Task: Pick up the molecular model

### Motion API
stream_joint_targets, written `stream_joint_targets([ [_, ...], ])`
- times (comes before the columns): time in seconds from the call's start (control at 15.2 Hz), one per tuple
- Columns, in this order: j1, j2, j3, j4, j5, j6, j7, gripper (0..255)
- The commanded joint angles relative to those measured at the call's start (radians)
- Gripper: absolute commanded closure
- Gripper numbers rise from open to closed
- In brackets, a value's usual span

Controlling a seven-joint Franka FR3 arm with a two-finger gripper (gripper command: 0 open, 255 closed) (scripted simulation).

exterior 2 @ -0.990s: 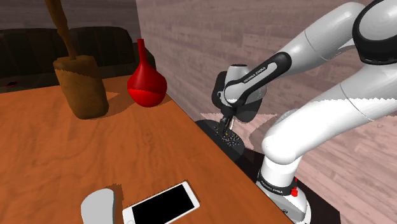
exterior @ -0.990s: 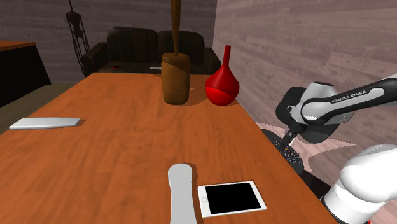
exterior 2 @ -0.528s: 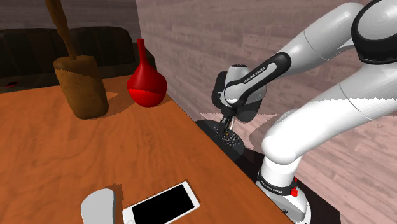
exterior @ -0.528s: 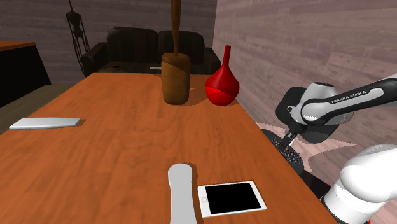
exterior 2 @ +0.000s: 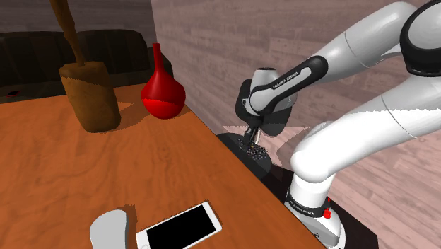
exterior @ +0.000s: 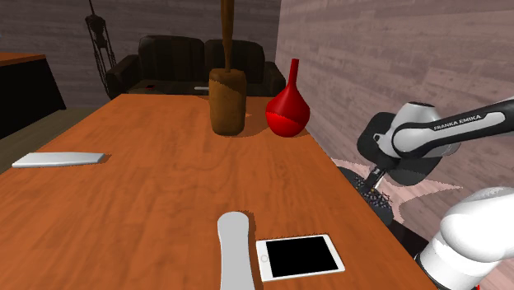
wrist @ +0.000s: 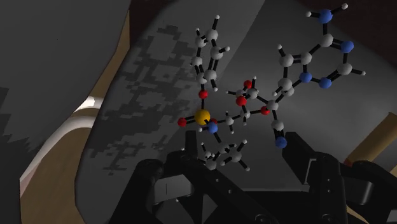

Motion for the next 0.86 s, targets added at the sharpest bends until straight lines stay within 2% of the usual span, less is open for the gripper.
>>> stream_joint_targets([
  [0.0, -0.002, -0.030, 0.009, 0.014, 0.003, -0.044, 0.003, 255],
  [0.66, -0.001, -0.144, 0.052, 0.096, 0.028, -0.238, 0.017, 255],
  [0.79, -0.001, -0.145, 0.052, 0.097, 0.029, -0.241, 0.017, 255],
])
